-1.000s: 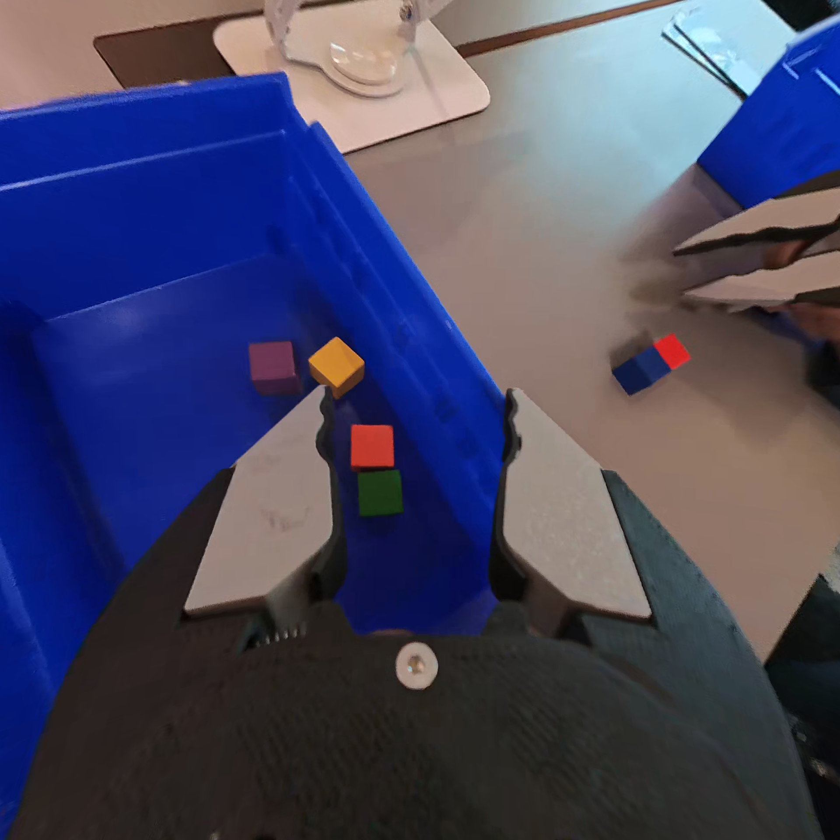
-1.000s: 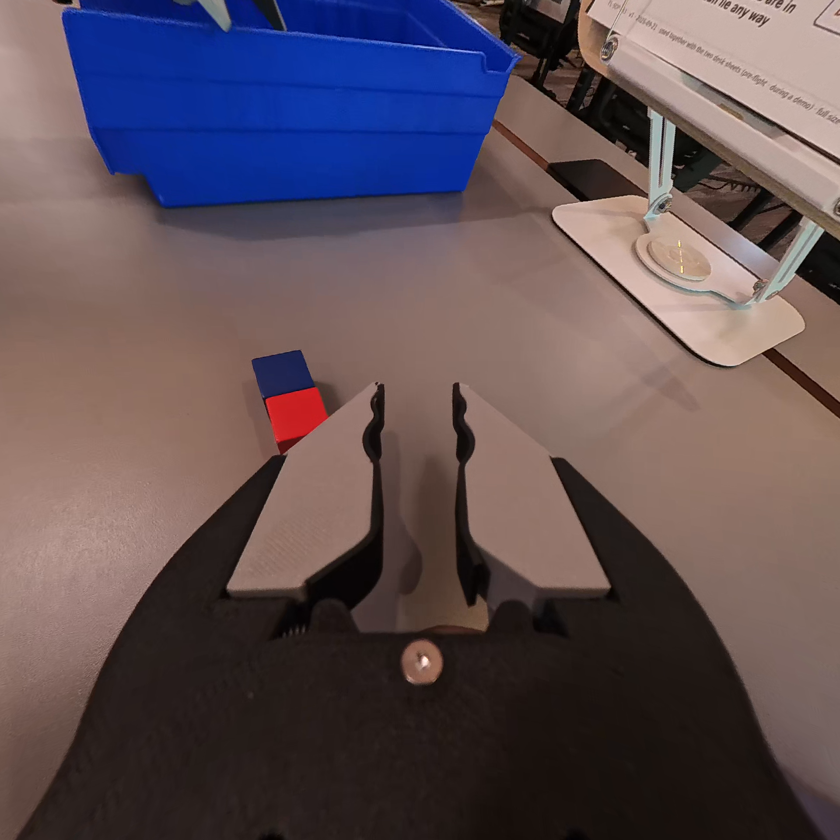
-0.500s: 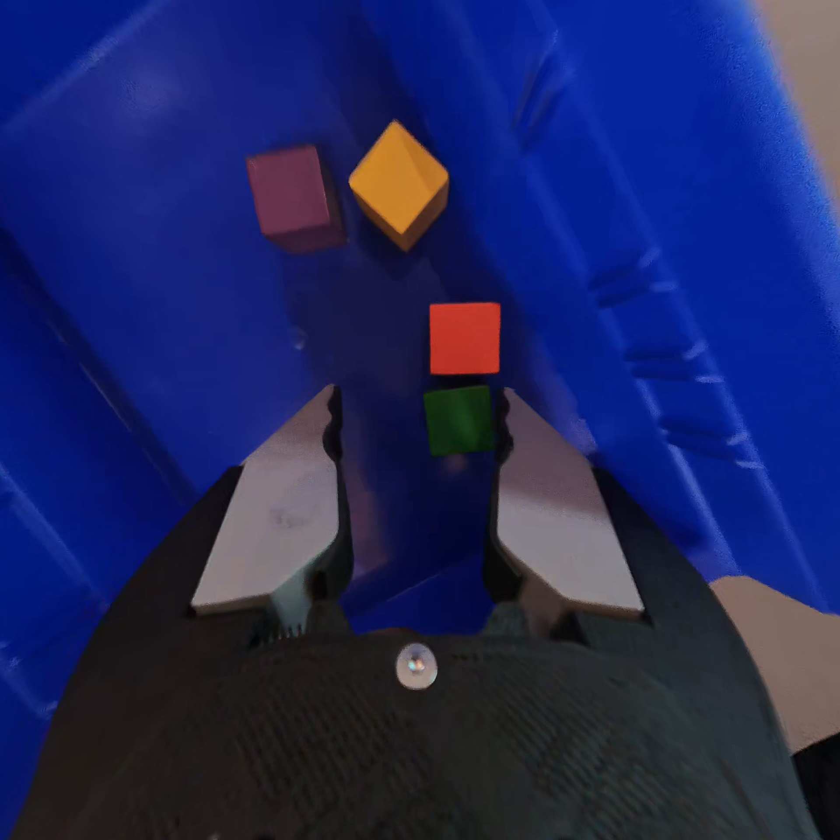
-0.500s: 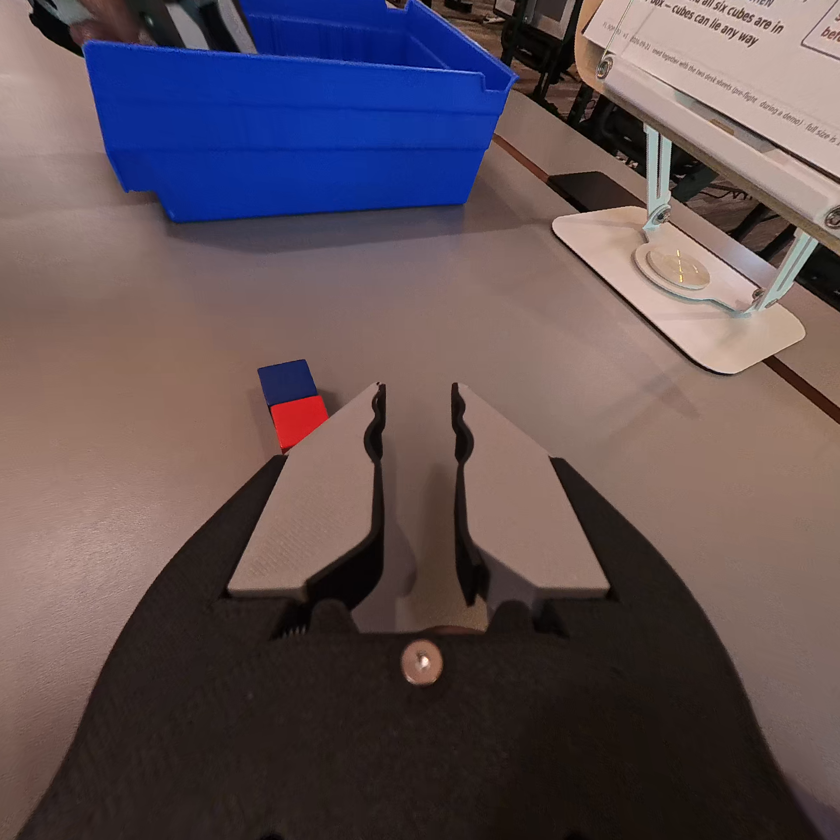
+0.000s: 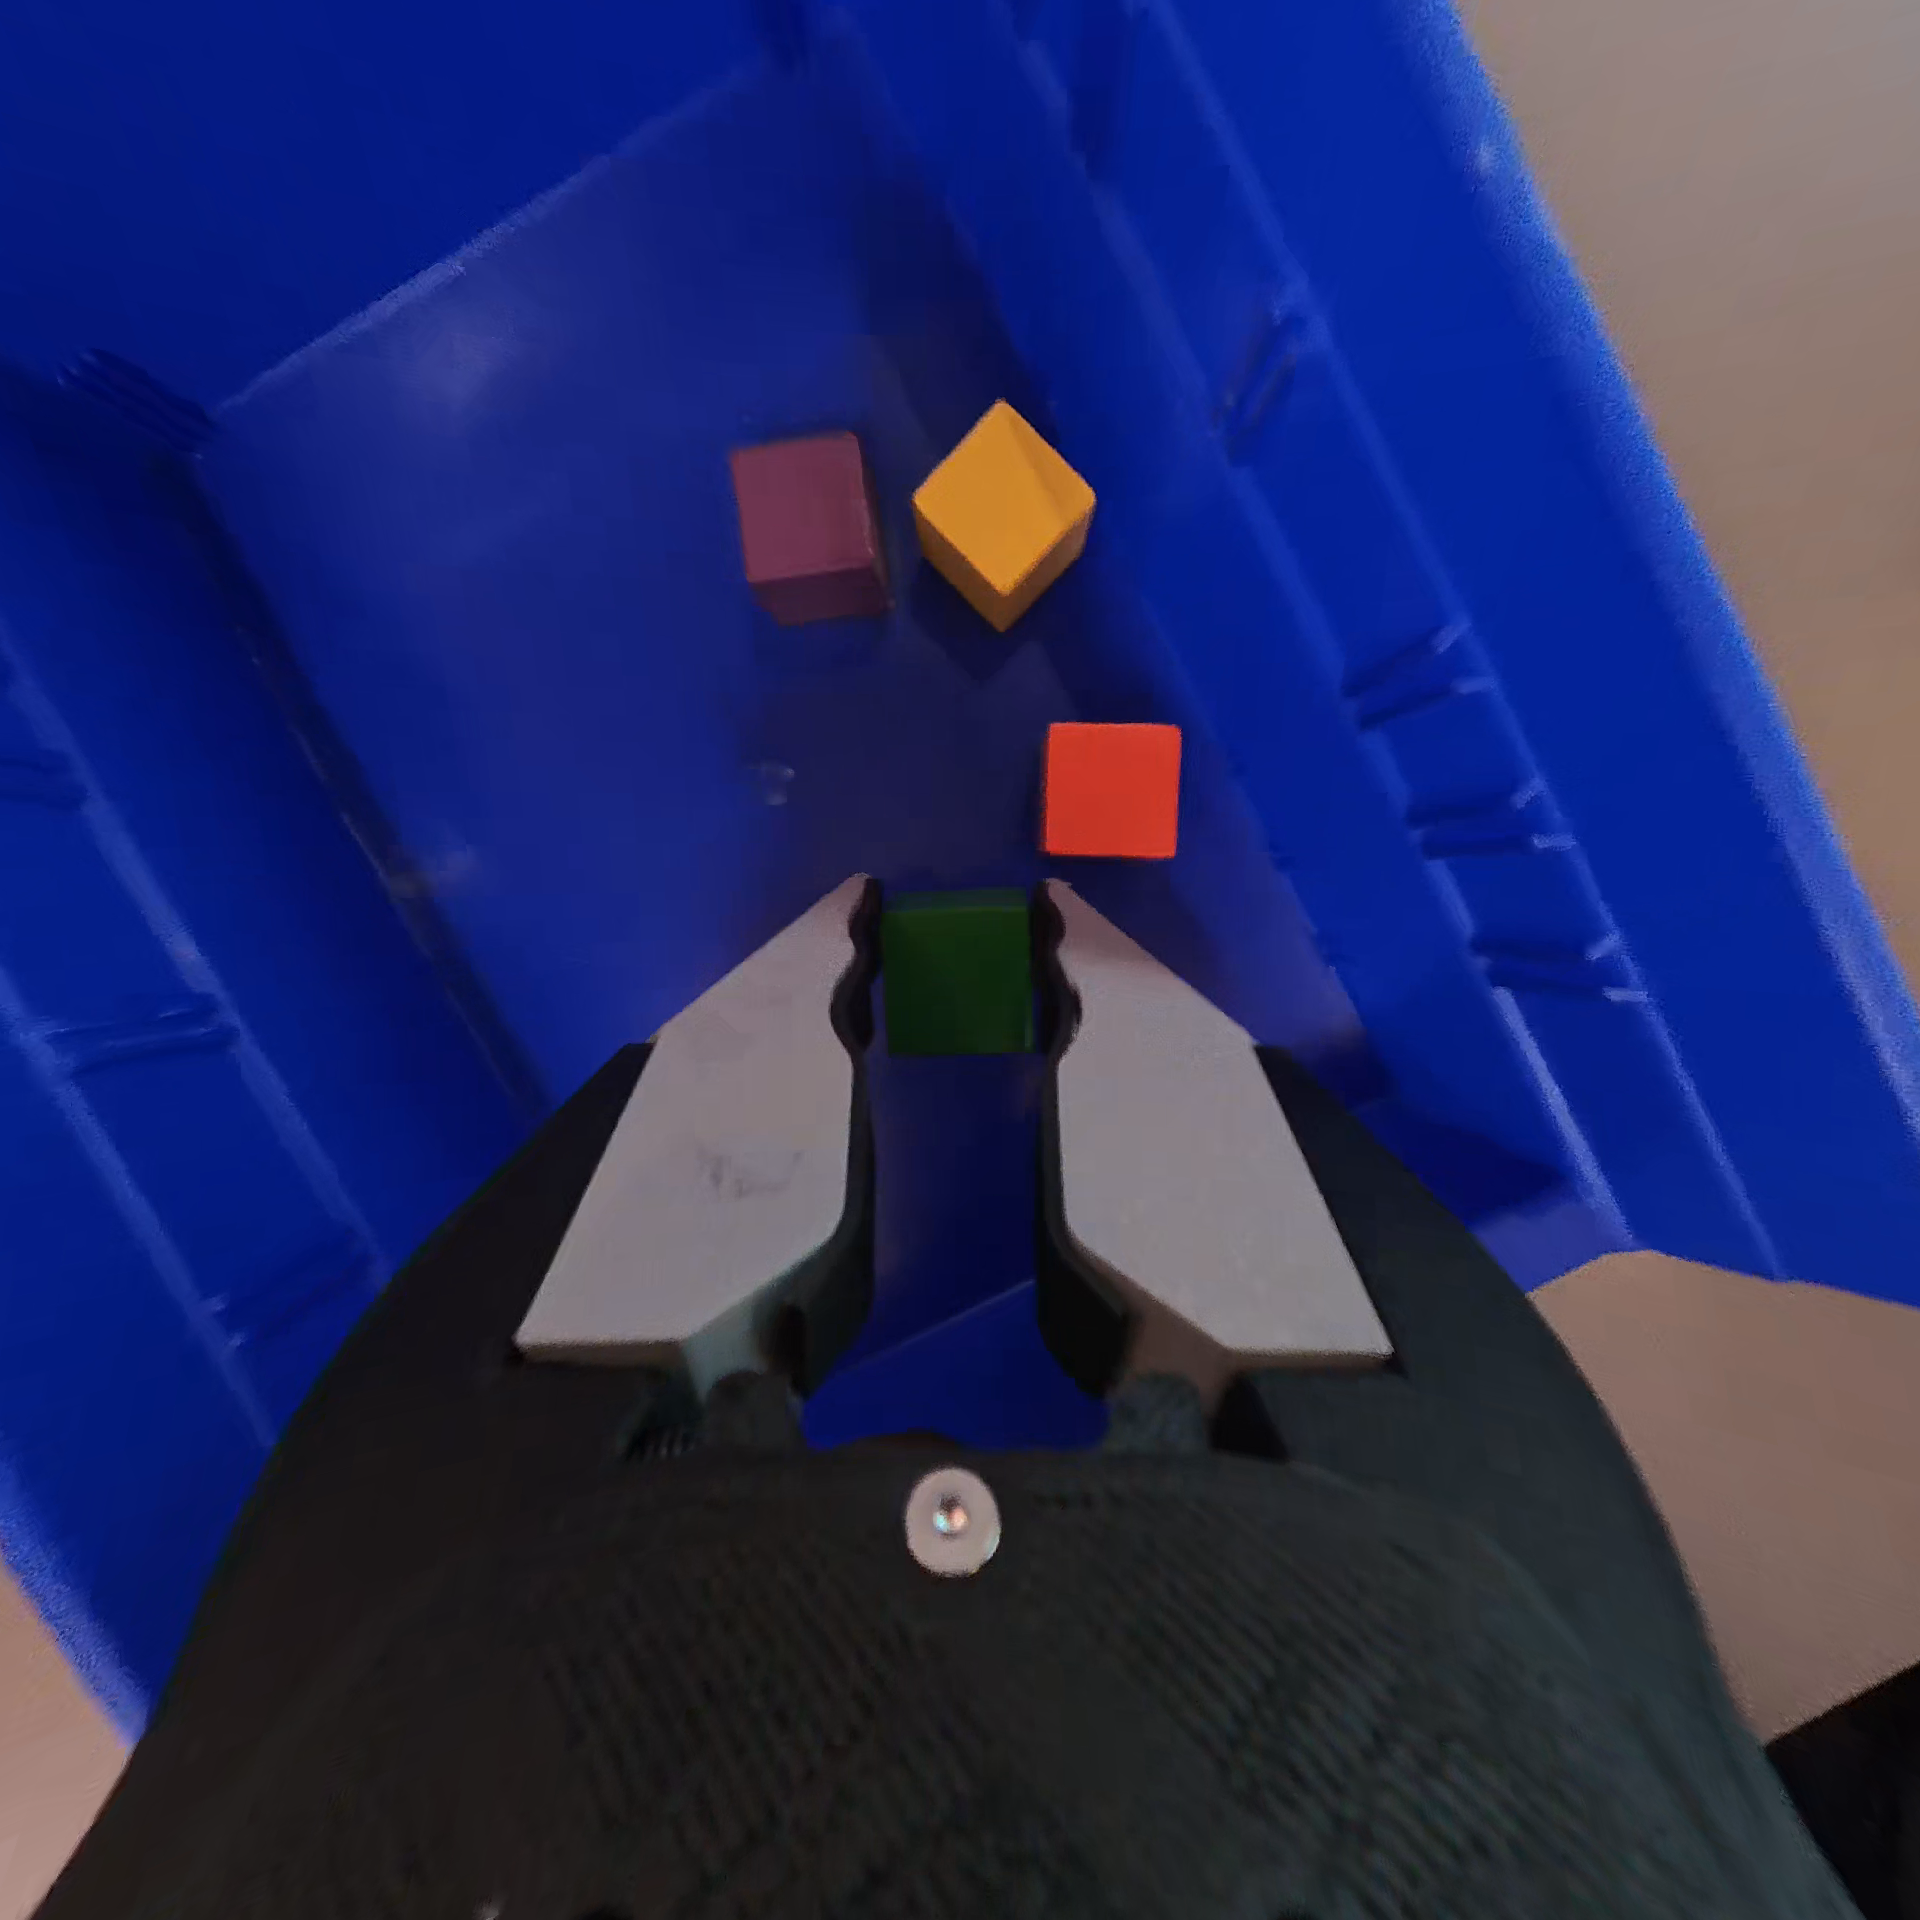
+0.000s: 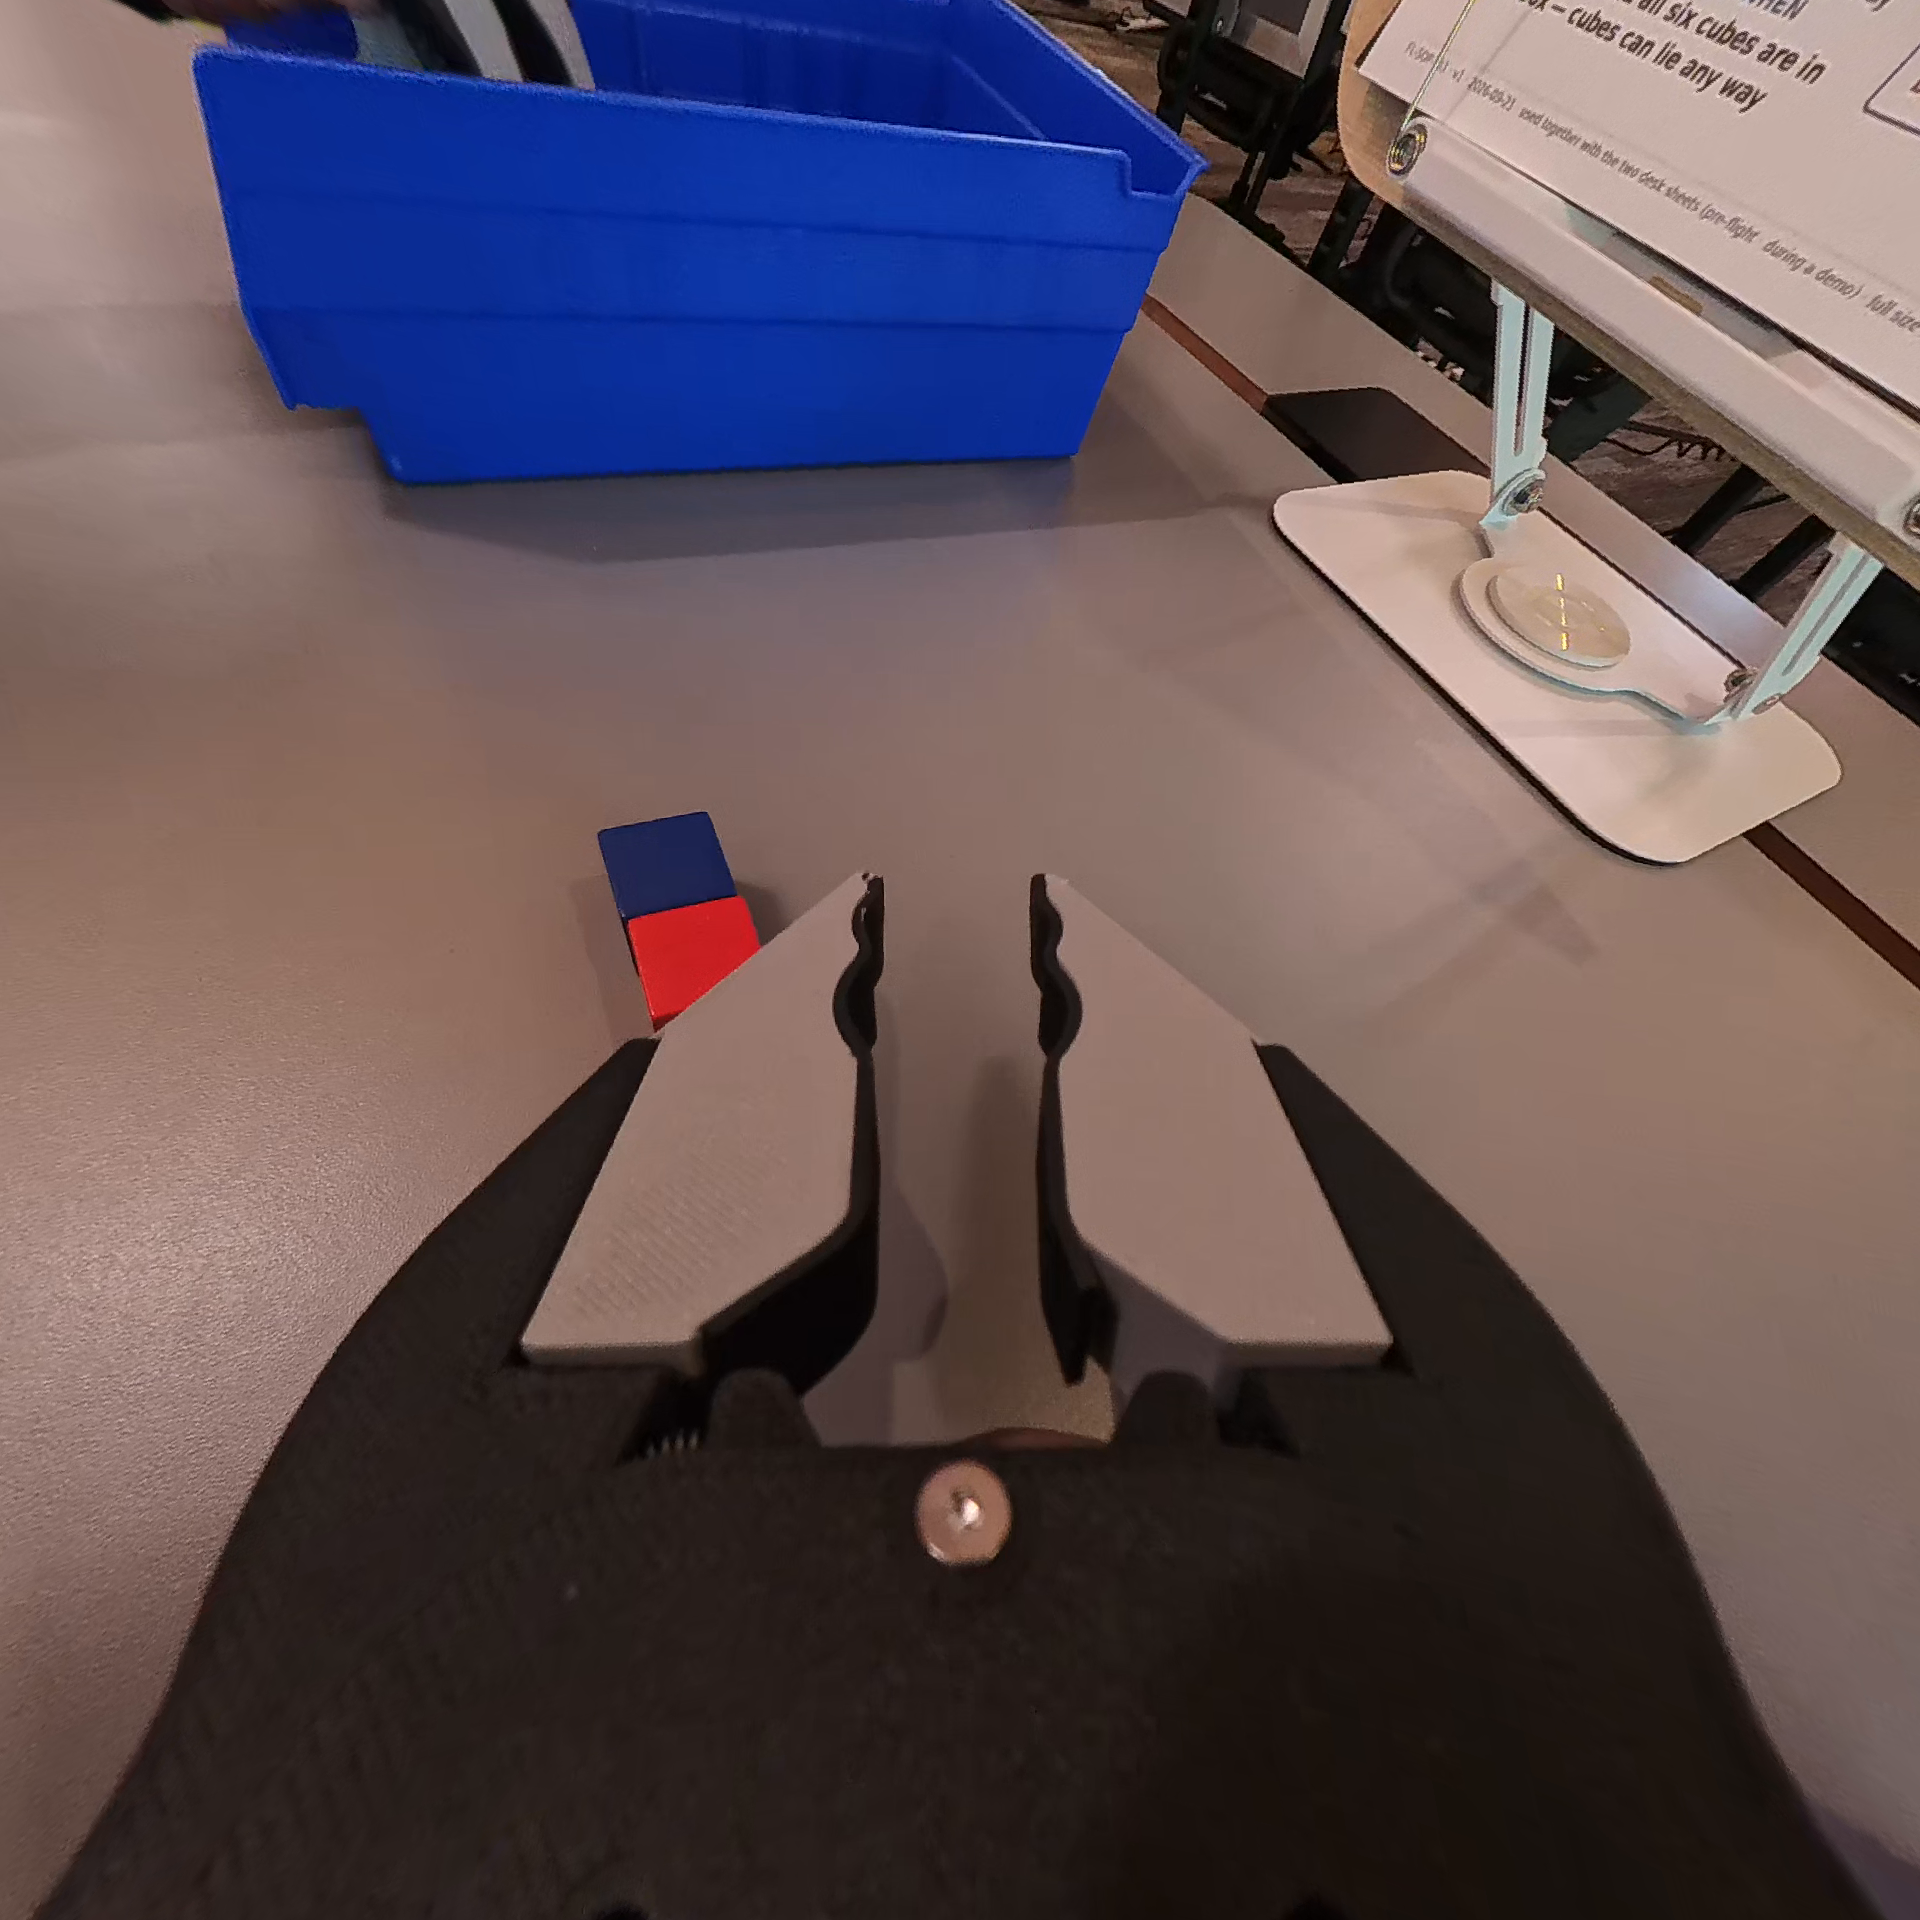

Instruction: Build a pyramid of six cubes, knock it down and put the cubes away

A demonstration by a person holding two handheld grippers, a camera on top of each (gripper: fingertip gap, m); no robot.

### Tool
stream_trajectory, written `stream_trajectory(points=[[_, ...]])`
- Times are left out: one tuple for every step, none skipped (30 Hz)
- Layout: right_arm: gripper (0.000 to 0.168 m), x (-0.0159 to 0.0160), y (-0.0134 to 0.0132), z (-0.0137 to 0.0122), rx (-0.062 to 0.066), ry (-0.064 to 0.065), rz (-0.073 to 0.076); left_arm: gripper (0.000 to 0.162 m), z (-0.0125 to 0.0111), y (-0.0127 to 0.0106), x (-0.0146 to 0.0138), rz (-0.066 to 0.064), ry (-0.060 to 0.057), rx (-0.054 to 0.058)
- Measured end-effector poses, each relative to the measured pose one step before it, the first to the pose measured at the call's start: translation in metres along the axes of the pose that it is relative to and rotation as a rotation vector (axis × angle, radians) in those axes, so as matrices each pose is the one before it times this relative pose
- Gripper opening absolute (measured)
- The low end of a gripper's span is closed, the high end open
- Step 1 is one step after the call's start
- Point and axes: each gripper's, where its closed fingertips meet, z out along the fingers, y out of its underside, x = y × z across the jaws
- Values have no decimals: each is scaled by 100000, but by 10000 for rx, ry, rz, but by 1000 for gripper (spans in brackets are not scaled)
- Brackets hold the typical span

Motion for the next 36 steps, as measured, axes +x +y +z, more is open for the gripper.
stream_trajectory(points=[[26, -22, 46, 43, -28, 3, -24, 28, -539, -534, -253, -169, -7, 362], [26, -12, 31, 26, -27, 6, -26, 28, -526, -565, -126, -181, 49, 396], [26, -11, 11, 27, -20, 5, -27, 28, -468, -592, -84, -191, 57, 418], [26, -2, -2, 5, -6, 8, -22, 28, -402, -579, -137, -189, -30, 446], [26, 7, -17, 6, 1, 7, -6, 28, -292, -431, -78, -153, -28, 367], [25, 8, -23, -19, 11, 3, 10, 28, -164, -179, 14, -74, 9, 209], [25, 18, -42, -23, 24, 0, 21, 28, -53, 2, -20, -8, -42, 98], [25, -3, -57, -37, 36, -13, 38, 28, 7, 90, -128, 38, -121, 37], [26, -9, -70, -44, 45, -24, 53, 28, 29, 150, -87, 39, -79, -4], [26, 15, -81, -56, 47, -6, 43, 28, 34, 139, 49, -19, 23, -20], [25, 32, -76, -68, 43, 12, 26, 28, 2, 60, 200, -67, 129, 17], [25, 16, -71, -48, 39, 4, 19, 28, -67, -64, 325, -83, 204, 68], [25, 8, -80, -45, 37, -9, 22, 27, -136, -206, 417, -74, 242, 129], [25, -25, -95, -32, 41, -18, 24, 28, -206, -347, 573, -24, 297, 178], [25, -33, -80, -29, 40, -33, 30, 27, -283, -497, 659, 49, 302, 240], [25, -61, -93, -25, 39, -46, 35, 27, -323, -612, 584, 87, 196, 297], [25, -78, -135, -44, 61, -47, 28, 27, -327, -629, 518, 75, 135, 267], [25, -99, -197, -62, 90, -50, 26, 27, -294, -665, 768, 67, 262, 261], [25, -144, -250, -90, 121, -84, 49, 27, -244, -737, 1061, 66, 413, 291], [25, -192, -298, -90, 148, -132, 94, 27, -156, -751, 1088, 37, 384, 291], [25, -251, -333, -91, 172, -181, 146, 27, -58, -685, 1162, 36, 384, 226], [26, -364, -373, -73, 198, -264, 221, 27, 47, -636, 1361, 90, 447, 191], [28, -573, -437, -33, 222, -411, 326, 27, 170, -651, 1488, 166, 470, 210], [32, -859, -550, 10, 264, -585, 415, 27, 281, -632, 1663, 260, 513, 204], [34, -1040, -630, 40, 321, -680, 421, 27, 417, -625, 1778, 363, 541, 211], [36, -934, -594, 50, 321, -606, 353, 26, 519, -654, 1817, 442, 530, 242], [38, -713, -493, 58, 271, -434, 272, 26, 639, -691, 1763, 463, 483, 275], [38, -542, -446, 54, 248, -321, 200, 27, 735, -702, 1796, 426, 511, 292], [38, -564, -460, 35, 267, -317, 166, 26, 848, -636, 1701, 329, 503, 277], [39, -581, -453, 28, 281, -331, 163, 27, 953, -478, 1494, 238, 454, 180], [39, -544, -453, 24, 278, -308, 162, 27, 996, -359, 1282, 198, 392, 125], [40, -505, -430, 29, 253, -276, 139, 27, 1003, -348, 1056, 172, 311, 160], [41, -479, -431, 9, 228, -237, 85, 27, 959, -312, 931, 156, 291, 165], [41, -403, -432, -30, 226, -173, 5, 26, 898, -262, 825, 144, 296, 153], [41, -276, -388, -49, 209, -78, -63, 27, 795, -229, 619, 126, 228, 143], [41, -189, -300, -77, 146, -27, -110, 26, 684, -179, 301, 103, 94, 109]])
